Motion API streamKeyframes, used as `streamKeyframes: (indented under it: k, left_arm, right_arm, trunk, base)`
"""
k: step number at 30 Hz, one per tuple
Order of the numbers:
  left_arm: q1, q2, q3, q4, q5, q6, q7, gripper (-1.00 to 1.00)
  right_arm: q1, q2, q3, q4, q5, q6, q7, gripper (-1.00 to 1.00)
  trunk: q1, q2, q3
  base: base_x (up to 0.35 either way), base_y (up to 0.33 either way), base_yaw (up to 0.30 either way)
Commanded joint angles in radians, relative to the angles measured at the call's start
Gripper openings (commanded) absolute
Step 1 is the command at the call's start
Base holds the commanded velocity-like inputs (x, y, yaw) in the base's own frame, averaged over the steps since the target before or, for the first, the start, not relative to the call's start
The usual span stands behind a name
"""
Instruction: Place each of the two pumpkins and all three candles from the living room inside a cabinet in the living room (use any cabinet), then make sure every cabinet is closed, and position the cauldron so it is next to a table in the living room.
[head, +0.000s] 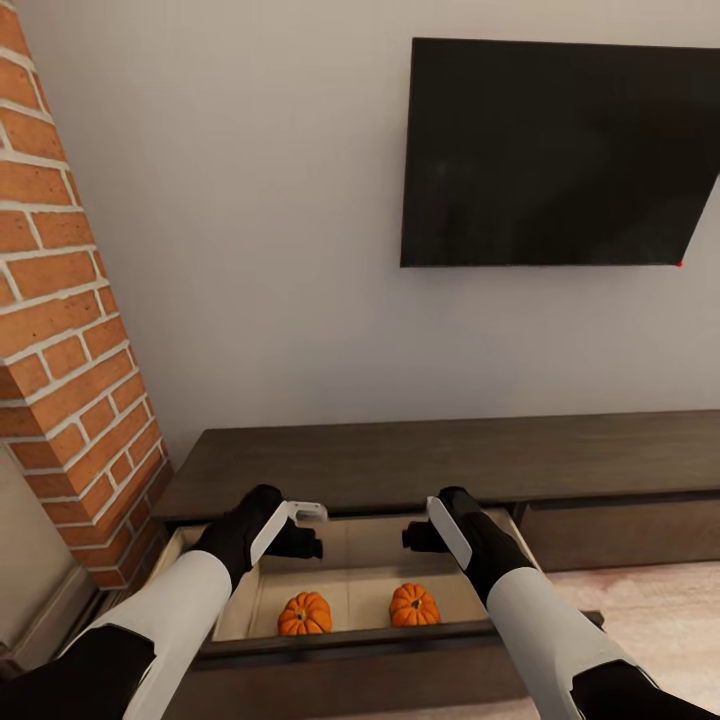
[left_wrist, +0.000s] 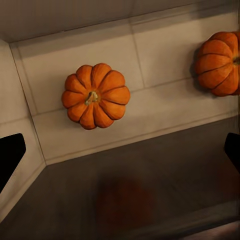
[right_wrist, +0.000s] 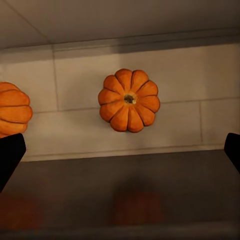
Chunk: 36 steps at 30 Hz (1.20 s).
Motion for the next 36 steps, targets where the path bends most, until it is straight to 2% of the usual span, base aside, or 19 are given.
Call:
streamKeyframes:
  k: [1, 17, 36]
  left_arm:
    - [-0.001, 0.001, -0.005, -0.003, 0.005, 0.003, 0.002, 1.0]
    - [-0.001, 0.001, -0.005, -0.007, 0.005, 0.004, 0.002, 1.0]
    - [-0.001, -0.002, -0.005, -0.007, 0.005, 0.005, 0.003, 1.0]
  right_arm:
    - [-0.001, -0.001, 0.003, -0.001, -0.012, 0.002, -0.01, 1.0]
    - [-0.001, -0.001, 0.002, -0.003, -0.017, 0.001, -0.01, 1.0]
    - [-0.001, 0.0, 0.004, -0.004, -0.017, 0.0, -0.01, 1.0]
  trunk:
    - [-0.004, 0.007, 0.002]
    - [-0.065, 0.119, 0.053]
    - [-0.138, 0.252, 0.127]
  base:
    - [0.0, 0.0, 0.0]
    - [0.0, 0.0, -0.004]
    - [0.0, 0.0, -0.147]
